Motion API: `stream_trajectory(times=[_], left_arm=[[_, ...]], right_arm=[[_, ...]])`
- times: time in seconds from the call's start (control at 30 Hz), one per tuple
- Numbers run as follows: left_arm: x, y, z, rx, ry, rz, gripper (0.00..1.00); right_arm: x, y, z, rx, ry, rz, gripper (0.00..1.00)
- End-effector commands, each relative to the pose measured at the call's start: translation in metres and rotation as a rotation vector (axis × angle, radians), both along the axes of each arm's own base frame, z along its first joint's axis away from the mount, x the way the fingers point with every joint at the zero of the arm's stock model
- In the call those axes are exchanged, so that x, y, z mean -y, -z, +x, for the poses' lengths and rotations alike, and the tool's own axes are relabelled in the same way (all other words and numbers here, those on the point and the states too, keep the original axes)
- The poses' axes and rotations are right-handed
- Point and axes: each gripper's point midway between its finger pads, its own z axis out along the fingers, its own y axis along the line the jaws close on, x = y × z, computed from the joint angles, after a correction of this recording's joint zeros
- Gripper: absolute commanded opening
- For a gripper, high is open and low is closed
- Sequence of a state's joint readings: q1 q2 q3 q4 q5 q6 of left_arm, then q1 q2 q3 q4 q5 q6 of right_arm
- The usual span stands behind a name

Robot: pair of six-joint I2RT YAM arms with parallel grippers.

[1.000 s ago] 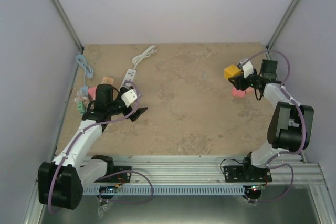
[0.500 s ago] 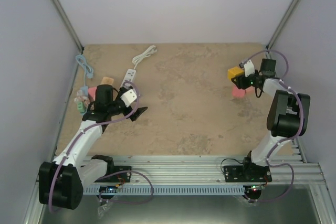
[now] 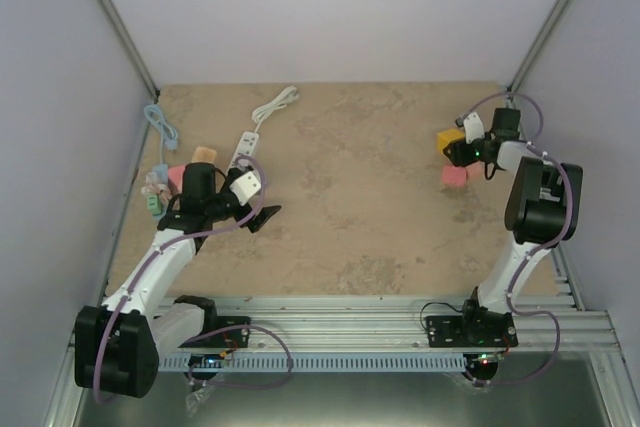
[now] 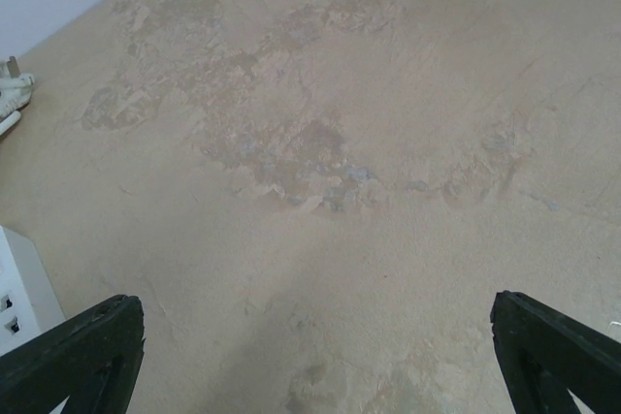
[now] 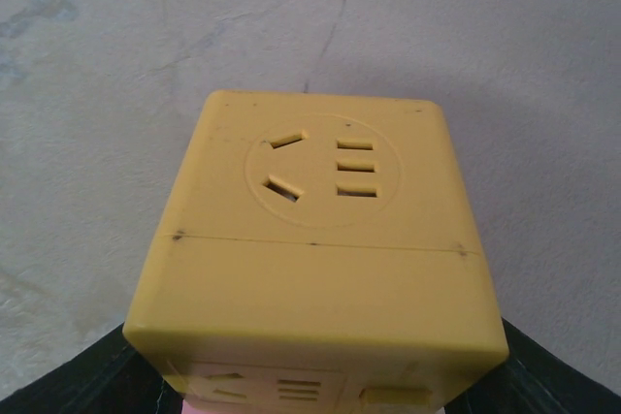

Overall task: Pull the plug off the socket
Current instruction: Place the socket at the center of the board.

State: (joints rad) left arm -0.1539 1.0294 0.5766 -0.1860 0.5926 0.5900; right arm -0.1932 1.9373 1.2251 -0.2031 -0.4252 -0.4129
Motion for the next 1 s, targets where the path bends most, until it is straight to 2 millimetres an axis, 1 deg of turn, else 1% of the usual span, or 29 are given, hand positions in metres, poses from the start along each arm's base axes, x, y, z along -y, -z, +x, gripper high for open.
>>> stream_trajectory(times=[0.0,0.27,0.33,0.43,0.57,0.8,0.97], left_arm=[[0.0,0.002,-0.001,0.004,0.01,-0.011,1.0],[0.0,0.005,0.0,-0.006,0.006,-0.009,1.0],[0.0,0.005,0.001,-0.007,0.006,-0.008,1.0],[-0.001,0.006,0.001,-0.009,0.003,-0.008,1.0],[-0.001,0.007,0.001,-0.013,0.004,-0.008,1.0],[-0.001,0.009,0.002,-0.018,0.001,-0.006,1.0],[-0.002,0.008,0.003,-0.016,-0.005,-0.007,1.0]], right_arm=[[0.006,-0.002,0.017,0.014,0.028,-0.03,0.02],[0.008,0.018,0.026,-0.028,0.037,-0.079,0.06],[0.008,0.022,0.027,-0.037,0.038,-0.083,0.1],[0.009,0.026,0.027,-0.045,0.044,-0.092,0.23],[0.008,0.027,0.026,-0.043,0.045,-0.103,0.33],[0.01,0.02,0.025,-0.028,0.055,-0.114,0.41],[0.01,0.018,0.022,-0.031,0.059,-0.119,0.45]])
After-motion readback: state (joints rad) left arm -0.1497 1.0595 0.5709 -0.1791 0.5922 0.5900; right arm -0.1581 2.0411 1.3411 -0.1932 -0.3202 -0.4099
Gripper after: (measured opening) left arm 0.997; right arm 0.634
